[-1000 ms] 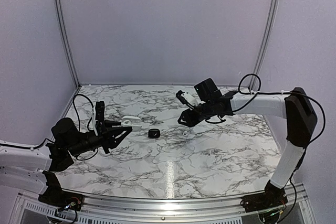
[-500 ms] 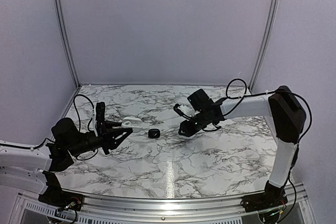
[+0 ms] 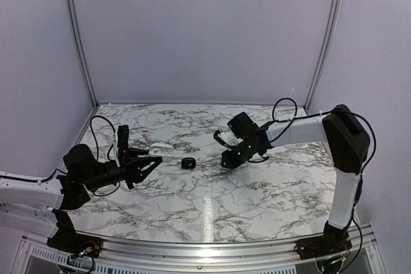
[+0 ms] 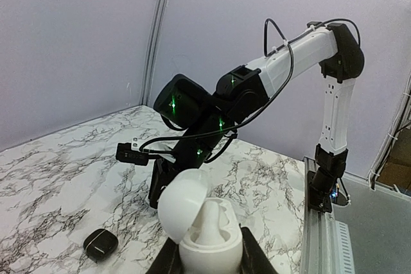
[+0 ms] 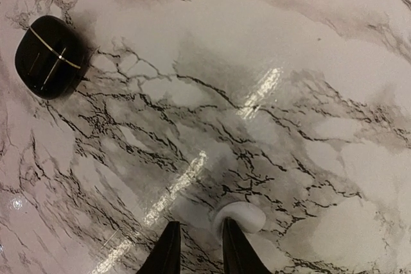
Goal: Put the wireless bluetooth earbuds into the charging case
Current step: Pick up the right earbud from the center of the board.
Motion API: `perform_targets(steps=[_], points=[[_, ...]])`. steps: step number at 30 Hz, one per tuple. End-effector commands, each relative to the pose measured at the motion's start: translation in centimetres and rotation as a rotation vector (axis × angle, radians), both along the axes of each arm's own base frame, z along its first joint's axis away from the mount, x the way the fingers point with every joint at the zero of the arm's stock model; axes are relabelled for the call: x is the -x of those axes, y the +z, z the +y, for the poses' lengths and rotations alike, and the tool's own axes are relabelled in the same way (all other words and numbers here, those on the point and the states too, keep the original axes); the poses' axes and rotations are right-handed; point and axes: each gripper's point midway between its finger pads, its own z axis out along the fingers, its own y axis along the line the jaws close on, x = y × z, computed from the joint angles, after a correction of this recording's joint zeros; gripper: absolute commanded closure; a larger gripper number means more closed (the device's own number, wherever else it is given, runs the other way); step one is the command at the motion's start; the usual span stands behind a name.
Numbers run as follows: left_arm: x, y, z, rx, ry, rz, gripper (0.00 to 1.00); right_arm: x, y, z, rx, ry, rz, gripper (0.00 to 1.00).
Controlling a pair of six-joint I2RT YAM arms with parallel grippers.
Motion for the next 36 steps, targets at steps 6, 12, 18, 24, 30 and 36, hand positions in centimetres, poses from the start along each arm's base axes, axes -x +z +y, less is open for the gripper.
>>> perform_targets(steps=[6,12,18,24,30,36], points=[[-0.1,0.9,0.1,0.021,0.002,-0.031,1.0,-1.1,0.0,-1.1,0.038,-0.032,-0.025,0.76],[-0.2,0.9,0.0,0.02,0.004,-0.028,1.0,-1.5,0.2,-1.9,0.074,-0.044,-0.046,0.76],[-0.2,1.0,-0.1,0.019,0.003,-0.029,1.0,-1.6,0.4,-2.4,0.1,-0.049,-0.064,0.81],[-0.2,0.9,0.0,0.021,0.005,-0.028,1.0,-2.0,0.3,-3.3,0.138,-0.071,-0.084,0.85],[-0.2,1.0,0.1,0.023,0.009,-0.03,1.0,-2.4,0.4,-3.7,0.149,-0.08,-0.089,0.87],[-0.2,1.0,0.1,0.022,0.01,-0.028,1.0,-2.5,0.2,-4.1,0.161,-0.088,-0.085,0.89]])
